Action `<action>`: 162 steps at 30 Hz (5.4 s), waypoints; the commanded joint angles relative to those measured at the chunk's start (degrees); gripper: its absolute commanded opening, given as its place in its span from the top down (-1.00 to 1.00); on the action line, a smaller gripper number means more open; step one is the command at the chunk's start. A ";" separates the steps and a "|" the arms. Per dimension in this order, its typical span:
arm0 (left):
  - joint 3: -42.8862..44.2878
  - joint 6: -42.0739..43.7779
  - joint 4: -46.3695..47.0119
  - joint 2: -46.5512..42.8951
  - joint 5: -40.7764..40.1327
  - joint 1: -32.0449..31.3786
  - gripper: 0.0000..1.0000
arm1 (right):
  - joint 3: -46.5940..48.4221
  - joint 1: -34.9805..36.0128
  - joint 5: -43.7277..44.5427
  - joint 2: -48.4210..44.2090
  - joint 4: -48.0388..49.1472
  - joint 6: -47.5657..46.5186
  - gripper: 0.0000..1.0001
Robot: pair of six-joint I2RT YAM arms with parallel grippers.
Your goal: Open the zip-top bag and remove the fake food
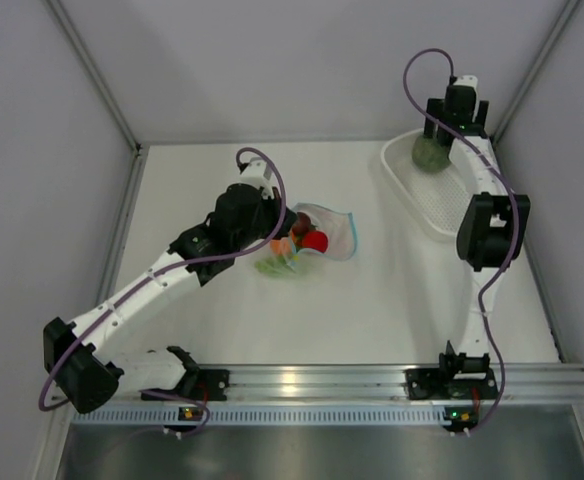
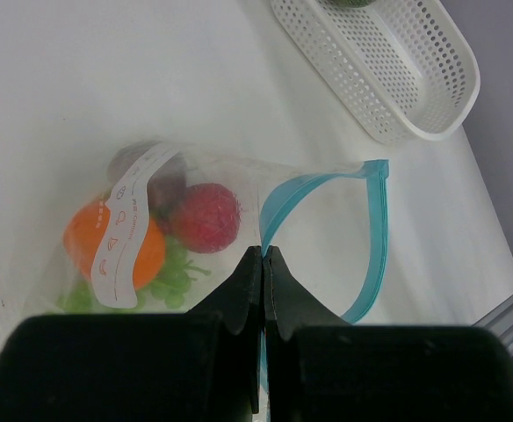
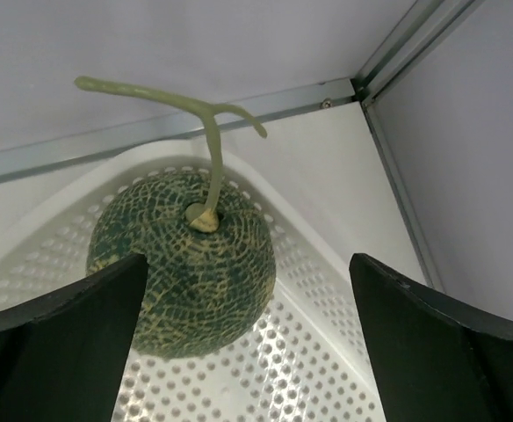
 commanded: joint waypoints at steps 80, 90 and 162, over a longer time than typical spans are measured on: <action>-4.18 -29.32 6.93 5.21 -10.68 0.16 1.00 | -44.10 44.55 -2.53 -28.74 -3.36 22.15 -0.32; -4.62 -29.84 7.02 6.44 -10.42 0.16 1.00 | -48.14 44.55 0.12 -28.91 -4.24 22.59 -0.41; -6.81 -24.39 6.93 1.61 -13.85 -1.33 1.00 | -35.56 16.80 -4.02 -51.85 -15.23 14.49 0.18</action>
